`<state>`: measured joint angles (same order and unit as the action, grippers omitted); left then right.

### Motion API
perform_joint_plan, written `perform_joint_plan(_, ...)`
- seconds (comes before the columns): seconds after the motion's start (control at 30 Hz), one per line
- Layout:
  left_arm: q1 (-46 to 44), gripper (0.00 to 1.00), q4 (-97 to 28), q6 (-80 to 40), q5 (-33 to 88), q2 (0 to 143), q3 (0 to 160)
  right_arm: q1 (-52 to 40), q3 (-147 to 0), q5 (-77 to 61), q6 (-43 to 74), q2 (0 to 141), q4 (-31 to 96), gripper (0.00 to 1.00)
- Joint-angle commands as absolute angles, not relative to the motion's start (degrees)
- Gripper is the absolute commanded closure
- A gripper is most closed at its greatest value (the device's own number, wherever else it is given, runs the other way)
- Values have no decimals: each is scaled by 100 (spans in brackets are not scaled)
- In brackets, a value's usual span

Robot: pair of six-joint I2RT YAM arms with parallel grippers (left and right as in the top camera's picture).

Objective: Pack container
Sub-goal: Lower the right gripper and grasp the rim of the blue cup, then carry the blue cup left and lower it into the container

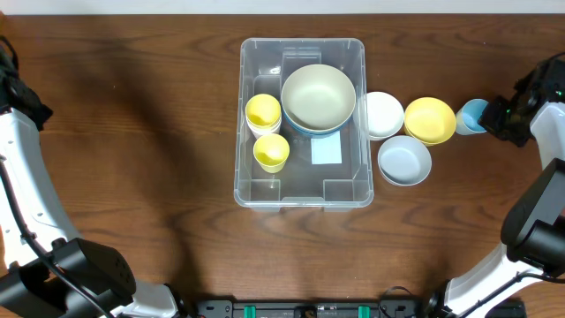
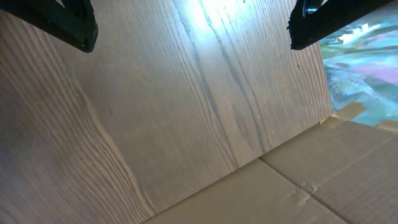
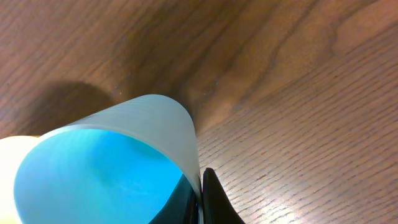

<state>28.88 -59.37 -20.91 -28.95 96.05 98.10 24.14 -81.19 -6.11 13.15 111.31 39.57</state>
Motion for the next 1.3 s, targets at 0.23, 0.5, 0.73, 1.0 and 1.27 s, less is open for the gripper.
perform_joint_plan(0.23,2908,2,-5948,-2060,-3004,9651,9830,2421,-8442,-1050,1299,10770,4541,99)
perform_joint_plan(0.5,2908,2,-5948,-2060,-3004,9651,9830,2078,-8943,-1057,1256,9426,5577,99)
perform_joint_plan(0.73,2908,2,-5948,-2060,-3004,9651,9830,974,-9021,-1059,1190,8138,6038,99)
perform_joint_plan(1.0,2908,2,-5951,-2060,-3004,9651,9830,-1271,-9015,-1035,1166,7789,6204,98)
perform_joint_plan(1.27,2908,2,-5948,-2060,-3004,9651,9830,-3063,-9008,-622,1170,8523,5848,96)
